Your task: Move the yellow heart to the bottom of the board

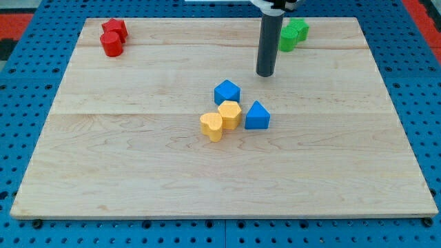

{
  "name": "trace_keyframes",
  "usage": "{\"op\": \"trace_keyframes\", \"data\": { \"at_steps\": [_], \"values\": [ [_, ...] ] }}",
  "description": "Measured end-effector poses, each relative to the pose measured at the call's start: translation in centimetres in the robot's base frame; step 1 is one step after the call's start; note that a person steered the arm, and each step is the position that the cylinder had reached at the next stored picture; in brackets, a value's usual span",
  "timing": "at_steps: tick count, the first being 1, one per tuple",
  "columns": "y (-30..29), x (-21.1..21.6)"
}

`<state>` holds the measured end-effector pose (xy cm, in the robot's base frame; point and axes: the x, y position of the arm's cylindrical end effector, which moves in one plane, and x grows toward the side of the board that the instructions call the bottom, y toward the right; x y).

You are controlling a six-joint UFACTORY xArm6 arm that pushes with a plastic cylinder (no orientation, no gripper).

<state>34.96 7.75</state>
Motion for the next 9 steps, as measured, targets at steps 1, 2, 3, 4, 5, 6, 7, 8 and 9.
{"op": "trace_keyframes", "data": {
  "at_steps": [1, 2, 3, 4, 5, 6, 7, 8, 9],
  "values": [
    [0.0, 0.6],
    [0.0, 2.8],
    [-1.7, 6.6],
    [-4.6, 9.5],
    [-7.9, 11.6],
    [-9.9, 13.3],
    [-13.1, 14.8],
    [-16.1, 15.3],
    [-17.4, 15.4]
  ]
}}
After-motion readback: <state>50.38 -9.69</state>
